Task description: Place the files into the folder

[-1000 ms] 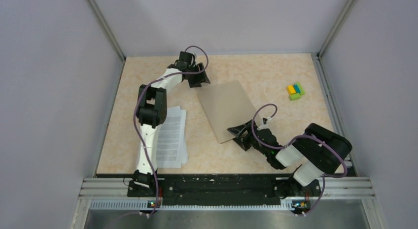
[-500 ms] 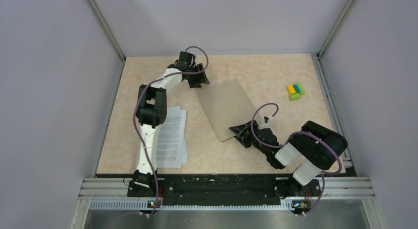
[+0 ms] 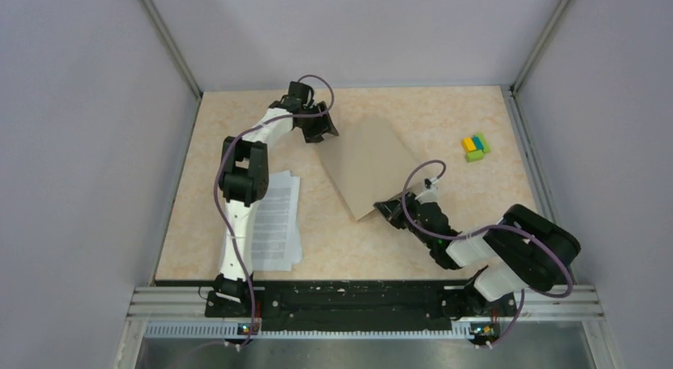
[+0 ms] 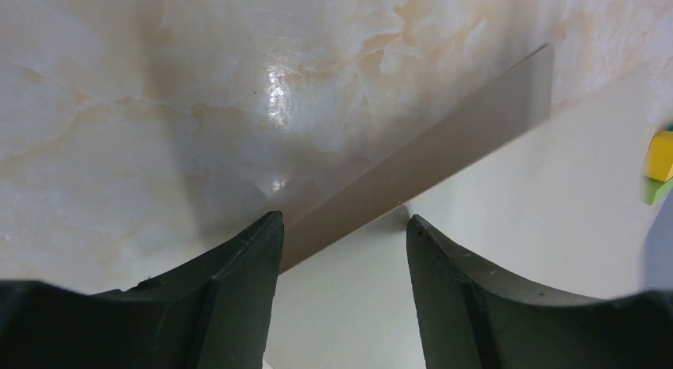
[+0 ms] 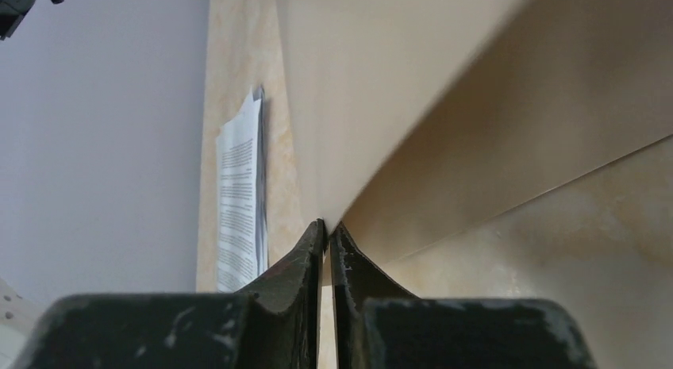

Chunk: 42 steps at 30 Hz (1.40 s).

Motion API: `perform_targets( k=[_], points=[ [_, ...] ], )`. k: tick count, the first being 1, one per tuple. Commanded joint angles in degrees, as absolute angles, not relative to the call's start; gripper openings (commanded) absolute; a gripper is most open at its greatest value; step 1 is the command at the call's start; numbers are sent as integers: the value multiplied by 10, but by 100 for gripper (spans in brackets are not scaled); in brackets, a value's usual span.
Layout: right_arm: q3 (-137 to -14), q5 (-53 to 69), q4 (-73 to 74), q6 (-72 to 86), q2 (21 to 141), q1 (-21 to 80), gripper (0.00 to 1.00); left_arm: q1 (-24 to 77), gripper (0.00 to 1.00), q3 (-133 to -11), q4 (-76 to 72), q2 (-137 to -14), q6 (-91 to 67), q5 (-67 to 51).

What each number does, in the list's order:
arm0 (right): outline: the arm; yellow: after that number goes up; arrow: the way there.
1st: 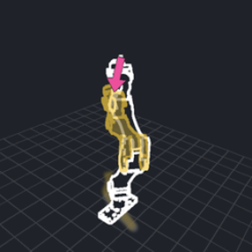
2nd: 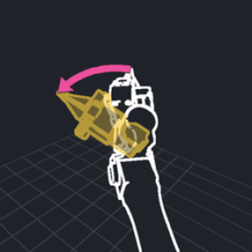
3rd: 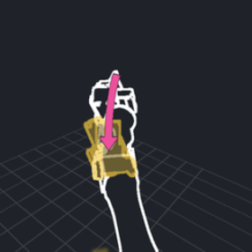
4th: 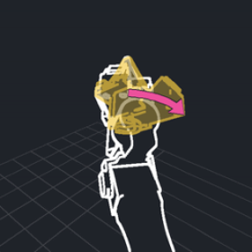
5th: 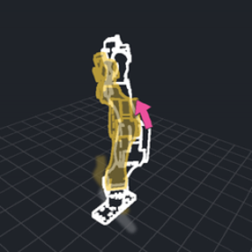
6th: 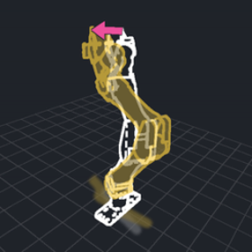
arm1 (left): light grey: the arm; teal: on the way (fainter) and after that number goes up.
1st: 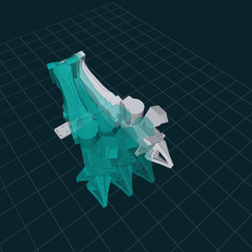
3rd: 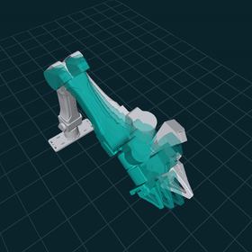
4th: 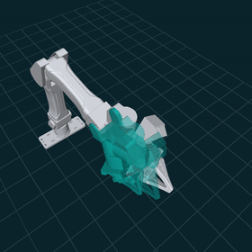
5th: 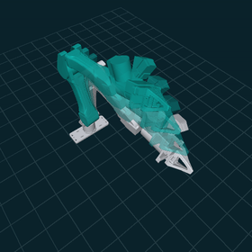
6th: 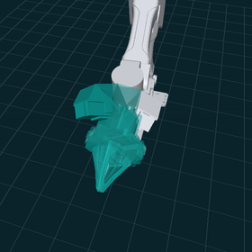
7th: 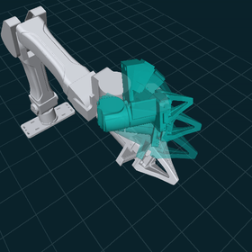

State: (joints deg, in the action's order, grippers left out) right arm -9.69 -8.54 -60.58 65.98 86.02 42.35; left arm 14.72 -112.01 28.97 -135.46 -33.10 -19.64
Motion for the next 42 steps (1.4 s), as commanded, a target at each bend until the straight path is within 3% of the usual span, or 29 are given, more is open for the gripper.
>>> perform_targets(
  k=[1,14,33,38,42],
  points=[
    [-143,-134,-532,562,795,441,3,142,64,-1155,304,-1289,-360,-189],
    [-238,-260,-359,301,742,537,0,141,83,-1118,346,-1134,-440,-61],
    [-357,-377,-302,88,842,668,0,232,90,-1084,400,-1030,-492,131],
    [-364,-384,-296,85,853,676,0,249,84,-1058,413,-1029,-477,160],
    [-372,-381,-281,86,848,680,0,251,63,-988,388,-995,-462,182]
  ],
)
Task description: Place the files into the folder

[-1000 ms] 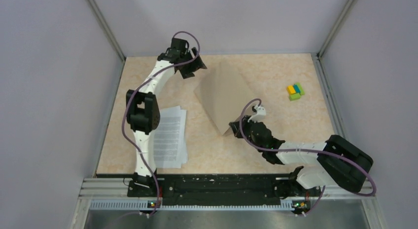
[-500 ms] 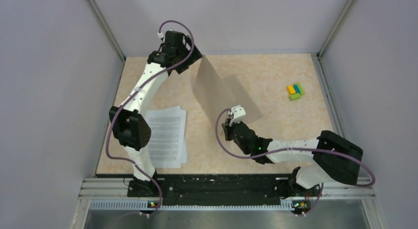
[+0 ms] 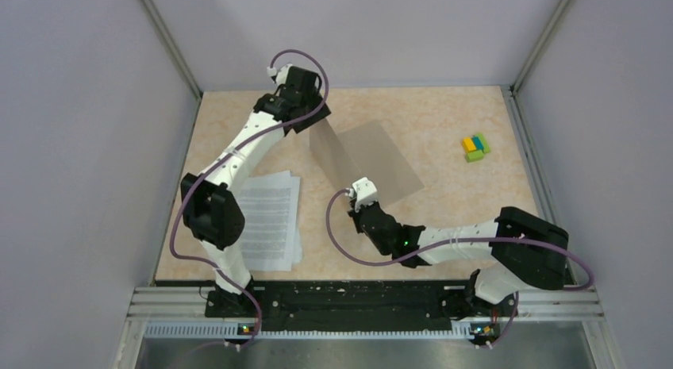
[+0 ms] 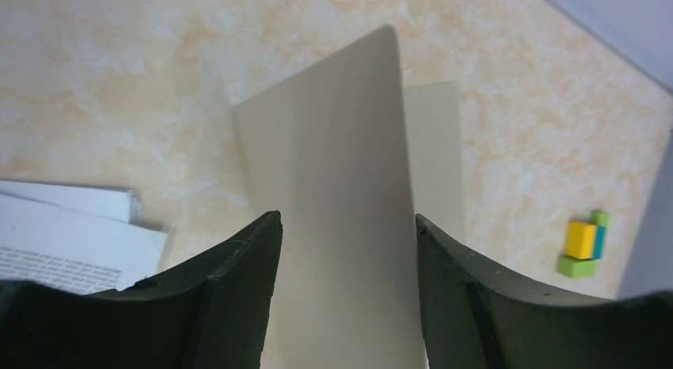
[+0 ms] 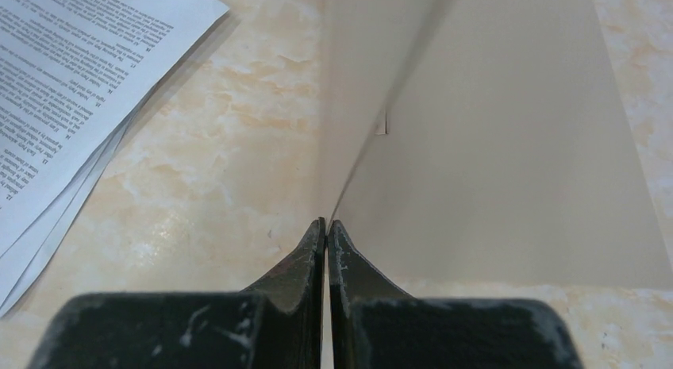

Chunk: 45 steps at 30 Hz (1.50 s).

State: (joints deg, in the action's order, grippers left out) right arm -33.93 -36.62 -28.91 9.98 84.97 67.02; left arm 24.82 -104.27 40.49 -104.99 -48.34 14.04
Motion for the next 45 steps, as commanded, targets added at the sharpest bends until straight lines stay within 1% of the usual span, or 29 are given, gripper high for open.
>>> perform_targets(
  k=[1,3,4,5,6,8,10,11,13,14,18,21,25,31,33,35,38,41,43,45],
  points=[
    [-374,-379,-275,86,846,682,0,251,57,-977,385,-989,-456,187],
    [-383,-372,-262,85,843,685,2,251,49,-962,382,-980,-442,190],
    [-388,-368,-255,85,840,687,7,250,45,-959,381,-976,-434,190],
    [-390,-361,-248,83,836,689,14,250,42,-956,382,-973,-426,189],
    [-394,-354,-237,83,830,694,23,249,40,-953,382,-970,-417,187],
    [-403,-324,-210,86,810,701,45,244,36,-947,376,-963,-397,170],
    [-406,-282,-177,96,781,705,62,238,33,-943,370,-956,-377,149],
    [-407,-259,-155,103,764,707,68,233,30,-941,367,-953,-368,135],
    [-405,-218,-123,118,726,709,76,223,27,-932,359,-944,-352,108],
    [-406,-203,-105,124,707,710,79,218,26,-923,350,-942,-343,84],
    [-422,-174,-39,142,639,709,87,197,20,-879,307,-933,-313,-11],
    [-455,-199,15,150,615,708,91,185,17,-866,299,-936,-296,-78],
    [-507,-202,86,177,622,666,92,179,17,-844,262,-932,-279,-168],
    [-531,-160,121,226,643,570,93,177,18,-838,246,-943,-279,-266],
    [-533,-150,133,242,653,540,93,177,18,-835,254,-949,-291,-276],
    [-532,-133,141,259,664,510,93,177,18,-810,231,-942,-320,-278],
    [-523,-101,150,291,680,452,93,188,19,-725,149,-907,-384,-269],
    [-513,-93,156,305,694,423,93,209,20,-656,88,-883,-431,-238],
    [-509,-94,160,311,702,414,93,221,30,-630,71,-869,-443,-209],
    [-508,-100,168,316,713,413,93,221,33,-628,90,-861,-429,-173]
  ],
)
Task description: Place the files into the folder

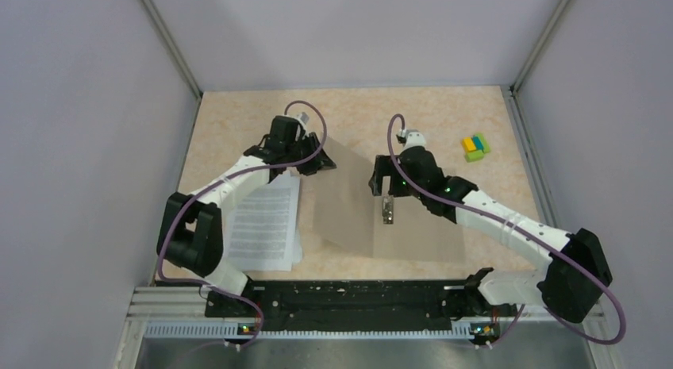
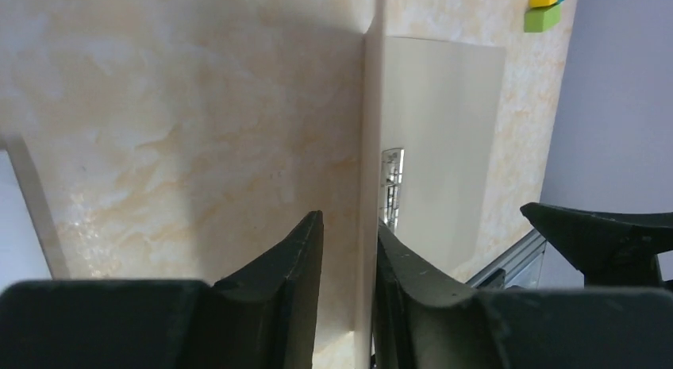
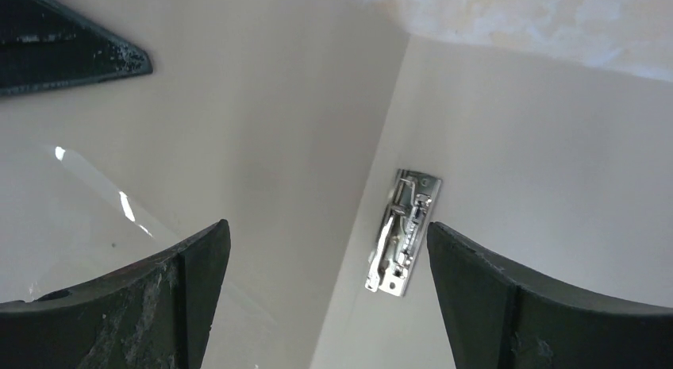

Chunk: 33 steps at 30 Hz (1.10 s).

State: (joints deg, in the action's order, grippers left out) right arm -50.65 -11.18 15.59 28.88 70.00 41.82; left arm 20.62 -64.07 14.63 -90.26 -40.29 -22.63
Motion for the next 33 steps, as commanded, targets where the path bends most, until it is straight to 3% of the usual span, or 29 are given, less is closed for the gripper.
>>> perform_targets(
  k=[1,3,6,11,15,21,26,33],
  points=[
    [-506,-102,171,319,718,413,93,220,39,-639,118,-859,-413,-148],
    [-499,-102,175,326,724,413,93,218,57,-671,178,-854,-376,-102],
    [-484,-111,180,335,727,413,93,215,74,-712,251,-842,-330,-42],
    [-456,-120,188,354,728,413,92,215,80,-763,343,-811,-255,54],
    [-430,-121,181,364,726,413,90,218,78,-768,359,-766,-225,44],
    [-407,-116,162,374,747,413,83,271,58,-703,337,-763,-258,-26],
    [-408,-114,131,376,785,413,78,319,50,-637,289,-798,-301,-42],
    [-422,-123,134,367,825,414,59,358,42,-578,224,-834,-352,-61]
  ],
)
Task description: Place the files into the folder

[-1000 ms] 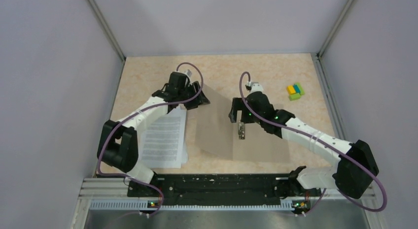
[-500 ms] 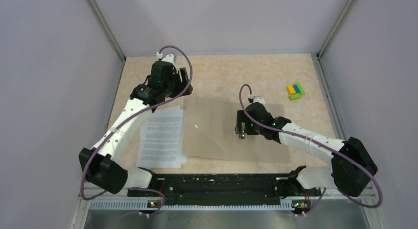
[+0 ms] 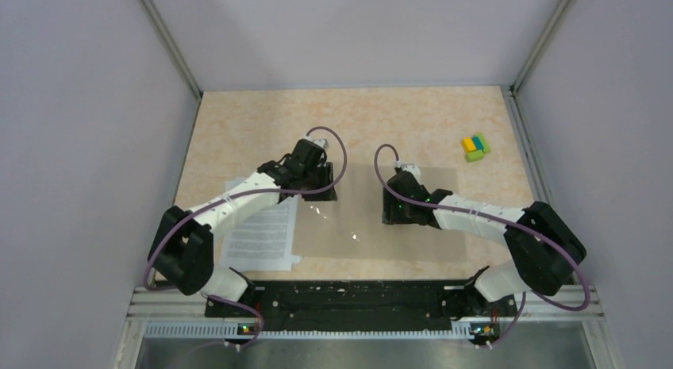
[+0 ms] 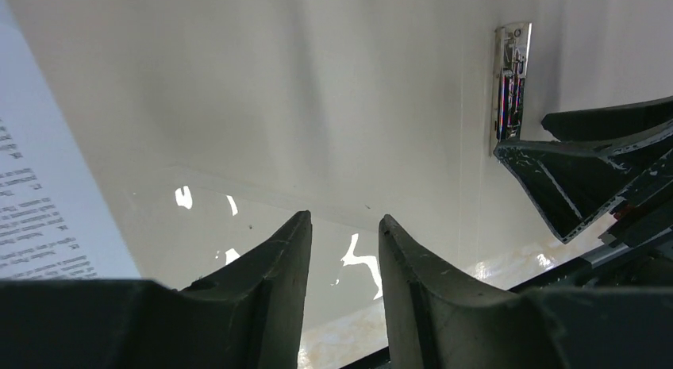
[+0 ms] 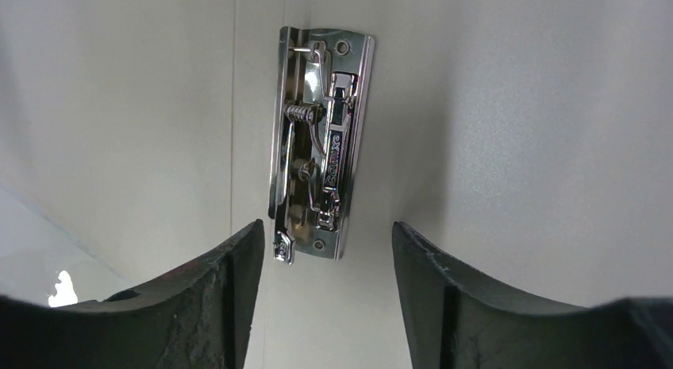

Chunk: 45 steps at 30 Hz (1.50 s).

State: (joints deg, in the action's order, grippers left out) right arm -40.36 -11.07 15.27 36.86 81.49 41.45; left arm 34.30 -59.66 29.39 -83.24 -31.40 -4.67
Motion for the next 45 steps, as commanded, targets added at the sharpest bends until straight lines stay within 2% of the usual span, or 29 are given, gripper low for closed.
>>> perform_targets(
  k=[1,9,12,23,27,29,31,45],
  points=[
    [-420,-128,135,366,827,413,55,362,42,-571,217,-837,-357,-61],
    [-402,-153,149,353,816,413,34,384,41,-546,199,-846,-383,-64],
    [-393,-154,156,353,808,413,30,387,41,-543,199,-853,-385,-62],
    [-396,-140,186,348,753,413,28,393,37,-504,197,-861,-435,-17],
    [-403,-119,187,345,741,415,28,403,33,-487,201,-867,-463,18],
    [-409,-122,193,348,740,423,29,408,25,-478,200,-870,-481,29],
    [-416,-129,199,351,746,432,28,411,23,-471,200,-874,-498,39],
    [-434,-168,194,351,814,451,17,414,23,-474,232,-900,-528,72]
  ],
)
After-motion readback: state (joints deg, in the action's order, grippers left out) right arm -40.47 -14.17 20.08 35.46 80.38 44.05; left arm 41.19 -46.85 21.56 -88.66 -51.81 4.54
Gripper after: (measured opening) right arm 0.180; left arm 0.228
